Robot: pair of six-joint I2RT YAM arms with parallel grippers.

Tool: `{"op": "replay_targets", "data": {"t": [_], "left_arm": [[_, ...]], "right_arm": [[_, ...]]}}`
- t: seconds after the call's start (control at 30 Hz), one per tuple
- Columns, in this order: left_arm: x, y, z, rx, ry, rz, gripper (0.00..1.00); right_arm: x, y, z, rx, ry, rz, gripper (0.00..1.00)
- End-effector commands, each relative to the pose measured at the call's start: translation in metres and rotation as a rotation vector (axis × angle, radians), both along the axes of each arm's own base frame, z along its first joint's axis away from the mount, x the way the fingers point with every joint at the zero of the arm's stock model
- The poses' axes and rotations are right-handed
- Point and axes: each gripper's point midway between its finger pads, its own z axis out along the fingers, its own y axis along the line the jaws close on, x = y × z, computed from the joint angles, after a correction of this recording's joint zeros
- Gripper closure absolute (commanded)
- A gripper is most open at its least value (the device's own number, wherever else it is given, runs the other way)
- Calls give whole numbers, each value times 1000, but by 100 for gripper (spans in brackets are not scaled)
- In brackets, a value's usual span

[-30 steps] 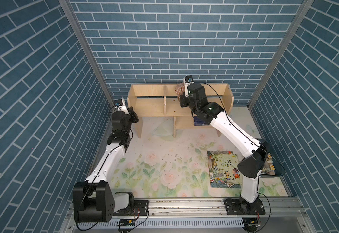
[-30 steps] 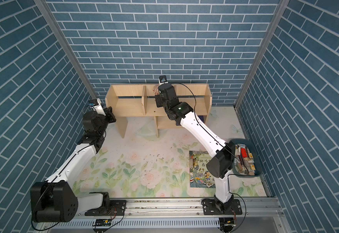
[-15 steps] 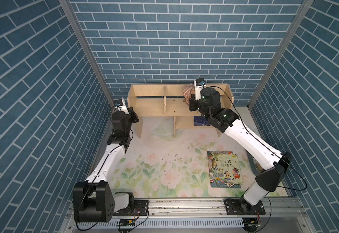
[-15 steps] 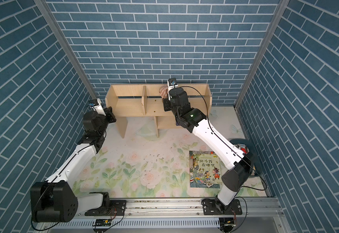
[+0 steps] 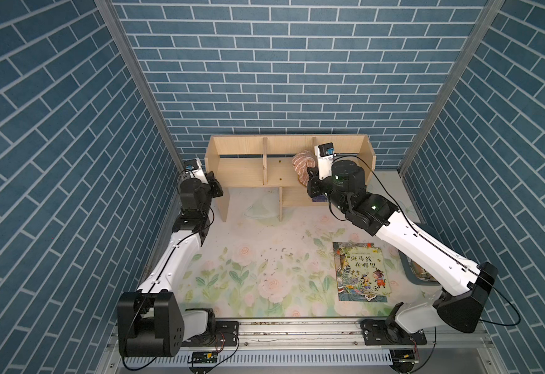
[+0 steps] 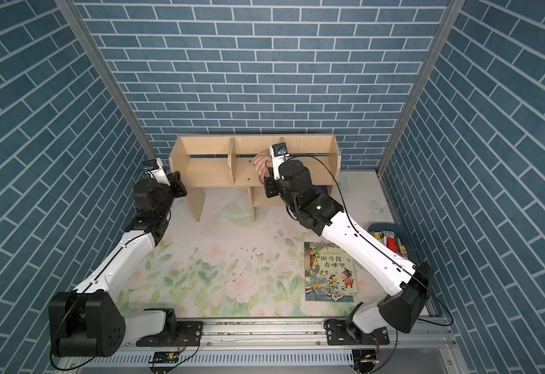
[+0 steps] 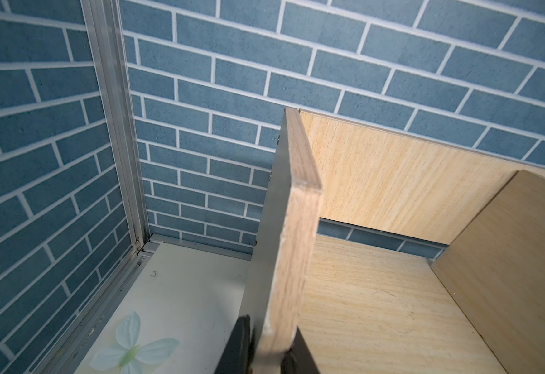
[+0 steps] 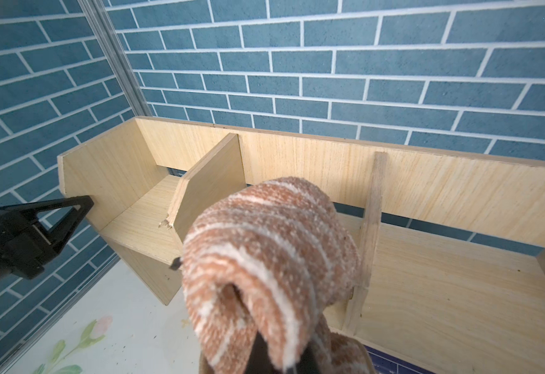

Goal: Wipe the bookshelf clean with a cloth
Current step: Hold the shelf at the center of the board.

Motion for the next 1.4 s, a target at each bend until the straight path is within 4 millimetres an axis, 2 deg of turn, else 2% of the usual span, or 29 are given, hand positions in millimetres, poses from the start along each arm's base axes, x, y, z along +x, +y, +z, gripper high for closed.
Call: {"op": "replay_targets", "data": {"t": [0.0, 0.13, 0.37, 0.4, 0.47, 0.5, 0.6, 0.63, 0.7, 0.83, 0.93, 1.0, 1.07, 1.17, 1.23, 1.3, 1.37], "left_arm": [[-6, -51, -11, -63, 51, -204, 100], [-5, -53, -10, -66, 49, -216, 100], [-4, -52, -4, -70, 45, -211, 100], [-5, -52, -1, -75, 37, -209, 94], [-6, -50, 6, -86, 20, -202, 74], [-7, -49, 9, -91, 10, -196, 67], [-10, -42, 19, -97, -11, -156, 53], [-11, -39, 23, -97, -17, -139, 43], [-13, -32, 31, -94, -19, -101, 2], [-26, -12, 52, -88, -33, 4, 0], [-49, 5, 82, -99, -88, 87, 0], [-66, 2, 103, -110, -150, 62, 0], [-81, -23, 127, -129, -232, -91, 0], [-118, -97, 166, -177, -366, -517, 0], [-146, -148, 178, -220, -395, -762, 0], [-174, -192, 182, -241, -403, -941, 0], [-201, -224, 180, -238, -416, -1081, 0]], "right_arm": [[-5, -3, 5, 31, -14, -7, 100], [-7, -4, -6, 29, -12, 0, 100], [-7, -4, -11, 22, -34, 3, 100], [-7, -4, -11, 19, -36, 2, 100], [-8, -7, -9, 18, -42, -3, 100], [-8, -9, -8, 14, -43, -12, 100], [-4, -14, -1, 11, -42, -35, 100], [-3, -15, 3, 11, -41, -37, 100], [-4, -11, 12, 21, -40, -18, 100], [-13, -5, 31, 85, -49, 44, 100], [-20, -4, 46, 127, -54, 77, 100], [-31, 2, 57, 166, -68, 144, 100], [-46, 8, 66, 218, -94, 234, 100], [-71, 18, 80, 297, -122, 382, 100], [-83, 26, 88, 343, -132, 466, 100], [-93, 33, 97, 385, -145, 537, 100], [-101, 39, 104, 415, -147, 603, 100]]}}
